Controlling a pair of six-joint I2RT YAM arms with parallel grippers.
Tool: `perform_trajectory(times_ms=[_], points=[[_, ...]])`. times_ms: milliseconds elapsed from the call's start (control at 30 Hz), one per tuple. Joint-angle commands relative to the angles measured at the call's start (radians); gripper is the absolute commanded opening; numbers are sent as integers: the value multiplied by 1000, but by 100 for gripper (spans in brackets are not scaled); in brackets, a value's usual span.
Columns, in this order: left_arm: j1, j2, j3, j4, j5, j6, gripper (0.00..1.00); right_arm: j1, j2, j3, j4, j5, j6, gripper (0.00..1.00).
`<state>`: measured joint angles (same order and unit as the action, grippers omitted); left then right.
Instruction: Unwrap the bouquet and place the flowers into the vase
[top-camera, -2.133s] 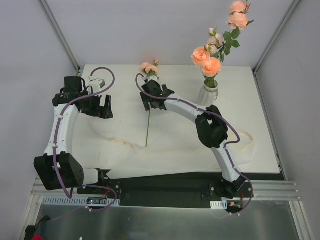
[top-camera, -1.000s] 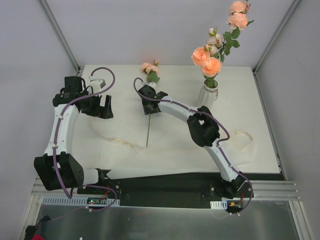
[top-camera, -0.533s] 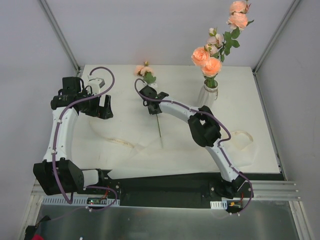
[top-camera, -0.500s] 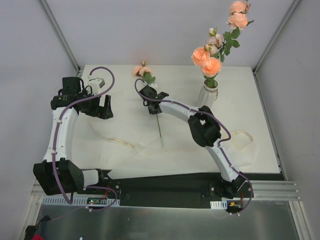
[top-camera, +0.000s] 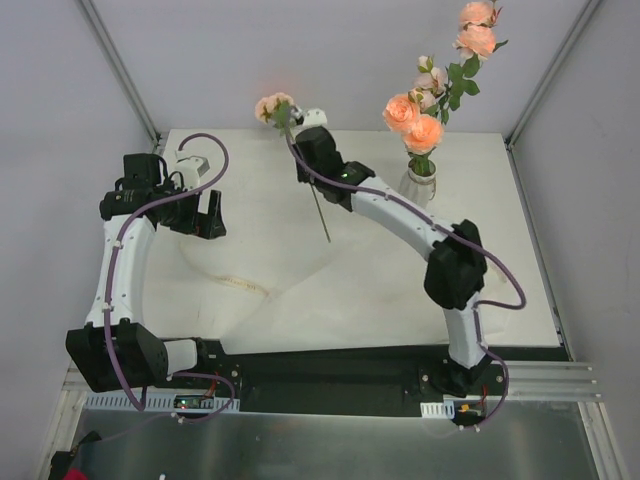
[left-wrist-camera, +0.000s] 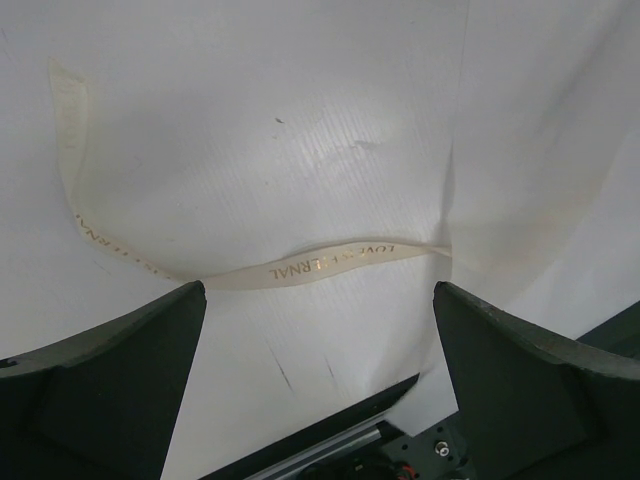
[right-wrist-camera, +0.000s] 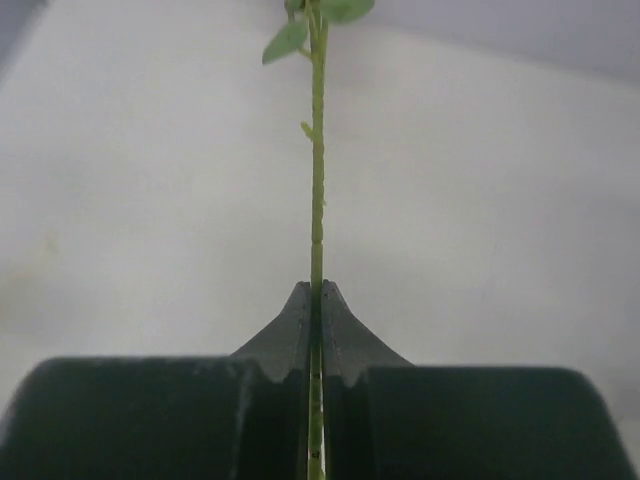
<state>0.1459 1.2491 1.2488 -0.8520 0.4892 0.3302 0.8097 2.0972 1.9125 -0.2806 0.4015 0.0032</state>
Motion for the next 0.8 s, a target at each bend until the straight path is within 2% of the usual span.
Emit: perform_trajectory(times_ms=[0,267,400,500,633,667,767], points=[[12,-13,46,-18,17,6,97,0,-247,-16,337,-29,-133,1],[12,-4,50,-18,6,4,98,16,-522,-194,638,-72,-259,1],[12,-8,55,-19,6,6,98,29,-635,-276,597,-104,-246,1],[11,-10,51,-19,18,0,97,72,-730,-465,583,-55,-288,1],[12,-16,34,-16,26,-8,97,100,-860,-700,460,19,-188,1],[12,-17,26,-16,26,-5,97,127,-887,-810,433,46,-172,1],[11,-16,18,-12,20,0,98,186,-974,-959,361,109,-117,1]])
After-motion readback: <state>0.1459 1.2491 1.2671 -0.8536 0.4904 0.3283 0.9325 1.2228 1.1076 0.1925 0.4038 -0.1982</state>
